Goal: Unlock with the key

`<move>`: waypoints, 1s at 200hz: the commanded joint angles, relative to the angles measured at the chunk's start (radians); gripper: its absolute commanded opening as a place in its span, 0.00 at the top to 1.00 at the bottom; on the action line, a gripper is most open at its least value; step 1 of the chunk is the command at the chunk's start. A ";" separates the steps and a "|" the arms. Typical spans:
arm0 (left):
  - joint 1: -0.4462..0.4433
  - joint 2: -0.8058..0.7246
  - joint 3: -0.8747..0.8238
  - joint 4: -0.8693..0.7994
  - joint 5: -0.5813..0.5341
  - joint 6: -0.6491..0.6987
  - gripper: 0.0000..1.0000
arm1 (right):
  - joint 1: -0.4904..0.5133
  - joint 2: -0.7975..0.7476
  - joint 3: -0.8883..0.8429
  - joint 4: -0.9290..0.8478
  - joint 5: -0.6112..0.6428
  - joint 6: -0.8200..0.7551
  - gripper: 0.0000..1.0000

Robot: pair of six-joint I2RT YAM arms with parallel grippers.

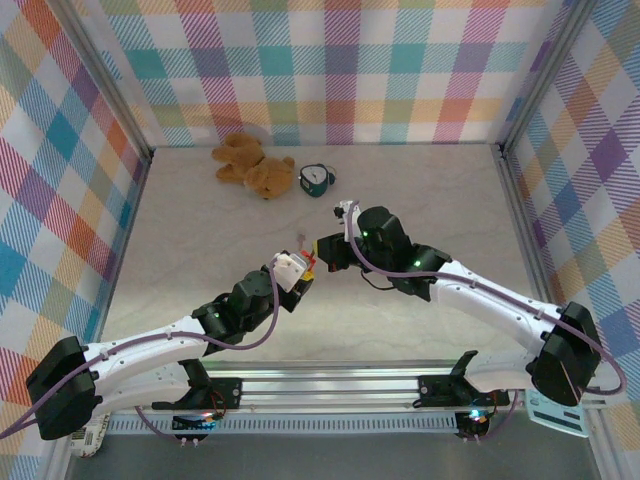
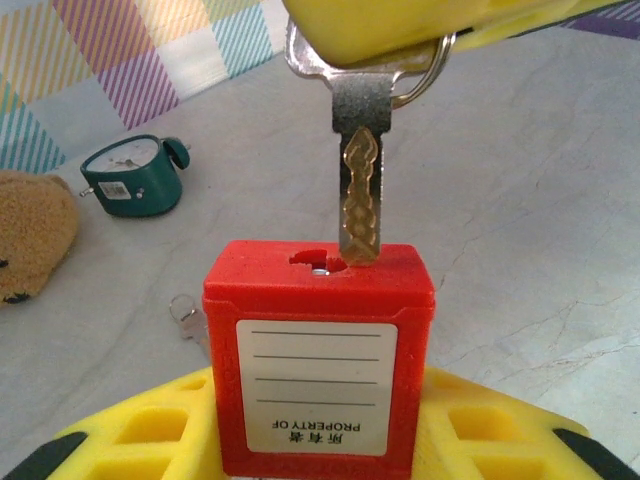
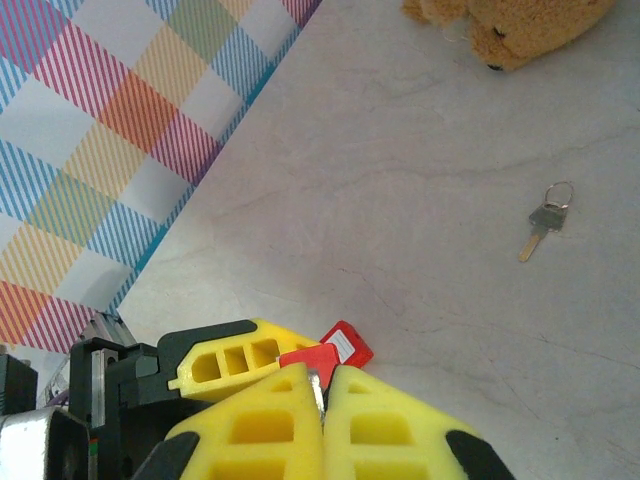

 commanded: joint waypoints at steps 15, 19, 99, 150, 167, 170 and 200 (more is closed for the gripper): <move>-0.004 -0.019 0.048 0.096 0.012 -0.021 0.70 | 0.018 0.038 0.014 -0.018 -0.032 -0.022 1.00; -0.004 -0.020 0.048 0.097 0.013 -0.023 0.70 | 0.018 0.040 0.014 -0.017 -0.031 -0.023 1.00; -0.005 -0.043 0.063 0.110 -0.002 -0.038 0.71 | 0.019 0.045 -0.004 -0.008 -0.052 -0.036 1.00; -0.004 -0.066 0.092 0.117 -0.010 -0.063 0.71 | 0.028 0.030 -0.064 0.001 -0.094 -0.101 1.00; -0.003 -0.069 0.105 0.114 -0.002 -0.063 0.71 | 0.030 0.026 -0.081 0.012 -0.107 -0.111 1.00; -0.004 -0.069 0.107 0.114 -0.002 -0.064 0.71 | 0.031 0.027 -0.085 0.016 -0.110 -0.113 1.00; -0.003 -0.068 0.130 0.119 0.000 -0.070 0.72 | 0.038 0.045 -0.099 0.030 -0.128 -0.112 1.00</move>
